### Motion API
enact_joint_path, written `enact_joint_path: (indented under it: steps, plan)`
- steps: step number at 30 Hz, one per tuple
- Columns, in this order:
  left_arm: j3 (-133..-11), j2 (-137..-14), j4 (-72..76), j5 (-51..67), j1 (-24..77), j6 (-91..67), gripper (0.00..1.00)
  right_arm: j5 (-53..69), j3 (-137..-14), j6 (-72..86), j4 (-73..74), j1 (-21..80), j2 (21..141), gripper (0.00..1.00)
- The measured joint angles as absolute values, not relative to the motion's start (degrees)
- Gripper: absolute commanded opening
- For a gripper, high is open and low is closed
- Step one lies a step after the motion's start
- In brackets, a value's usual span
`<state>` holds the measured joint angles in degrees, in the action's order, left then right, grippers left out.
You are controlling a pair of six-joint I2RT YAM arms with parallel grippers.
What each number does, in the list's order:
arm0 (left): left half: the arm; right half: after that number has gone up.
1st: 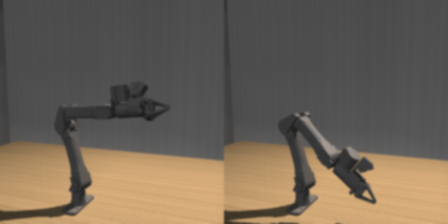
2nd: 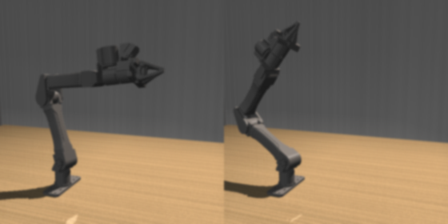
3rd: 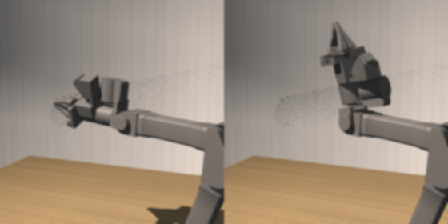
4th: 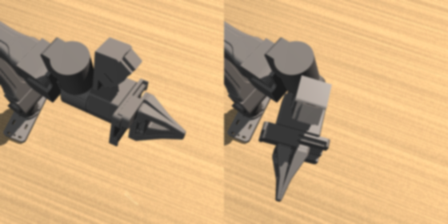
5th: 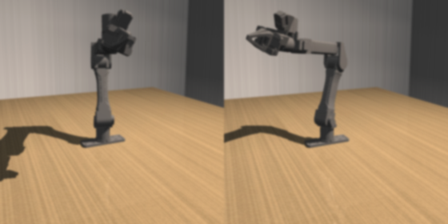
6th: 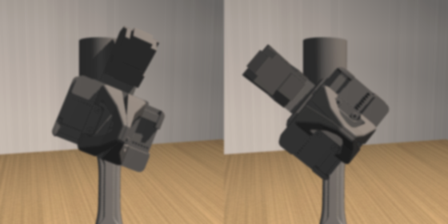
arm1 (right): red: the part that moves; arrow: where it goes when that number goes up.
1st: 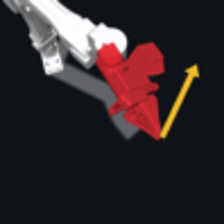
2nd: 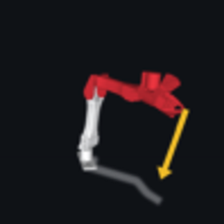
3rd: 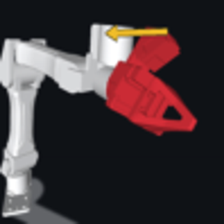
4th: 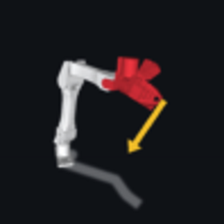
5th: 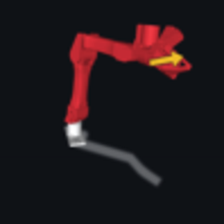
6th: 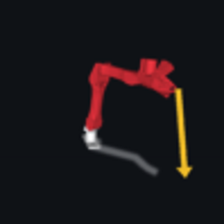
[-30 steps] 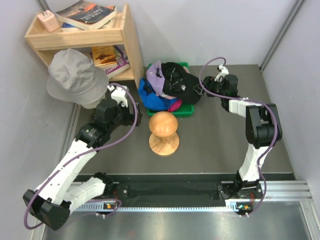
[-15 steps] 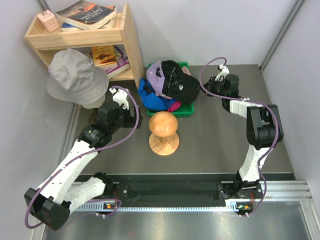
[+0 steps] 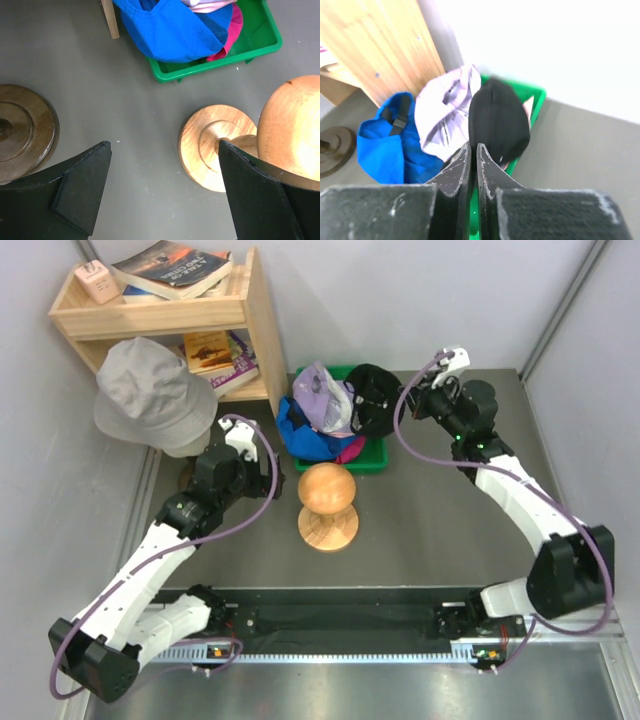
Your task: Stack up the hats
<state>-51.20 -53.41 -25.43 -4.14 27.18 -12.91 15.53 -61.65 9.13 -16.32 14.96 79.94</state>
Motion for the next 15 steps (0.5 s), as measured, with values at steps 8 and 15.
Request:
enact_joint_path:
  steps: [8,15]
  plan:
    - [-51.18,-51.86,-25.41,-4.12,27.18,-12.91,0.93,4.45,-62.61,-4.23,-5.48,27.68,69.49,0.0]
    - [-50.89,-51.75,-25.3,-4.12,27.18,-12.93,0.93,-5.32,-62.24,-13.56,2.26,39.27,61.49,0.0]
